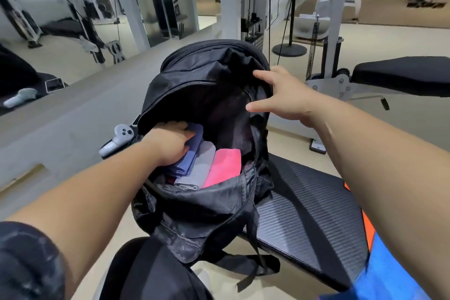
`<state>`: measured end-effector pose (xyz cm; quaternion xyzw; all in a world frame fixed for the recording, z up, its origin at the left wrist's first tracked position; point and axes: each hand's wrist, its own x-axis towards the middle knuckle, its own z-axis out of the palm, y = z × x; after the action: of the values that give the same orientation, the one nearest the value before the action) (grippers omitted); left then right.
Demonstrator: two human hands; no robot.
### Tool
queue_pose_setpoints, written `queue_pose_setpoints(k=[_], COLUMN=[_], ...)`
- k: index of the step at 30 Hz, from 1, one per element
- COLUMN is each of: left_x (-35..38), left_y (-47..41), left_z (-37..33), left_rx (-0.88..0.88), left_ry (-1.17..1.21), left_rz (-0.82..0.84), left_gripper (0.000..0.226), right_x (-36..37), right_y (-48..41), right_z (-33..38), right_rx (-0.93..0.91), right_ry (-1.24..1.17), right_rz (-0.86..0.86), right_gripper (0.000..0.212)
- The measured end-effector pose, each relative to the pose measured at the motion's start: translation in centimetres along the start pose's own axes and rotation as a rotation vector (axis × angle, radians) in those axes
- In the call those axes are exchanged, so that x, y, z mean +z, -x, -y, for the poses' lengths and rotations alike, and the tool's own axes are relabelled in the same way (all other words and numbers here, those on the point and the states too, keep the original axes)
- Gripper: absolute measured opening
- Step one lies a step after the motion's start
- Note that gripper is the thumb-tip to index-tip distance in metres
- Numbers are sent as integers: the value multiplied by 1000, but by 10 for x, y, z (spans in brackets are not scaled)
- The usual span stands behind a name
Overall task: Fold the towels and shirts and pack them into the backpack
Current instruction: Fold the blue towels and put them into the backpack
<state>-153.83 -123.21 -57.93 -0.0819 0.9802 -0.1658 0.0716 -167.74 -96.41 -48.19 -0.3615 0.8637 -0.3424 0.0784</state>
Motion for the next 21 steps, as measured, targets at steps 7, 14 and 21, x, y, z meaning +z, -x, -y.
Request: queue_pose_setpoints(k=[7,14,21], left_x=[6,13,7], left_y=[6,1,9], left_z=[9,4,-10], left_rx=[46,-74,-70], left_ry=[23,-146,-111], left_rz=[387,507,337], left_gripper=[95,93,80], right_x=[5,14,23], right_y=[6,4,11], right_z=[-1,1,-1], right_rx=[-52,-59,-78], right_ry=[19,71,78], right_rz=[-17,-52,-34], right_gripper=[85,89,90])
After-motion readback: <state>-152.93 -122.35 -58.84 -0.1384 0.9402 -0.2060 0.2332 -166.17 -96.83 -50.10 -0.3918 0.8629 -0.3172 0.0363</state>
